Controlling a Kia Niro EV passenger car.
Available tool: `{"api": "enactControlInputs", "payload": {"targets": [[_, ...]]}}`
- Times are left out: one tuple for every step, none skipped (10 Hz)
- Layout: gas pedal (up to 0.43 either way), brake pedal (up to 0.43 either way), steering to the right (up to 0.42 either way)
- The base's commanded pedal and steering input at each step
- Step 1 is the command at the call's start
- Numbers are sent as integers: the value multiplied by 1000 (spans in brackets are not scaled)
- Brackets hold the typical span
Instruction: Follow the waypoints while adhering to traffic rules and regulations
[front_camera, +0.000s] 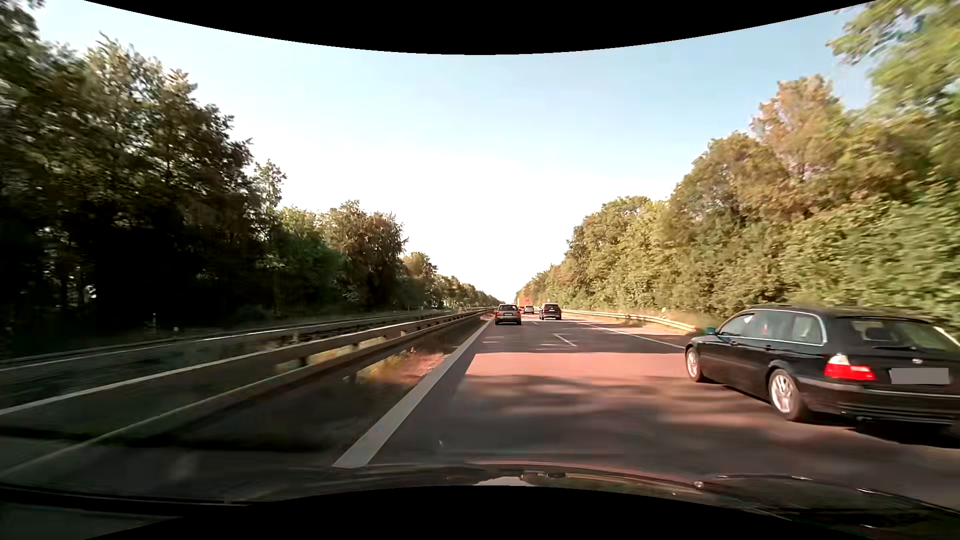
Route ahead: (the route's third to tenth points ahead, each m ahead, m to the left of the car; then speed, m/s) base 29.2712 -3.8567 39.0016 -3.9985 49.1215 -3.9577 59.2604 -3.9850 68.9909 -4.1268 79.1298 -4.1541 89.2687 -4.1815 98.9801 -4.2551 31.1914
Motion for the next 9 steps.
{"api": "enactControlInputs", "payload": {"targets": [[319,6,-2],[319,6,-1],[319,6,-1],[319,6,-1],[319,6,-1],[319,6,-1],[319,6,-1],[319,6,-1],[319,6,-1]]}}
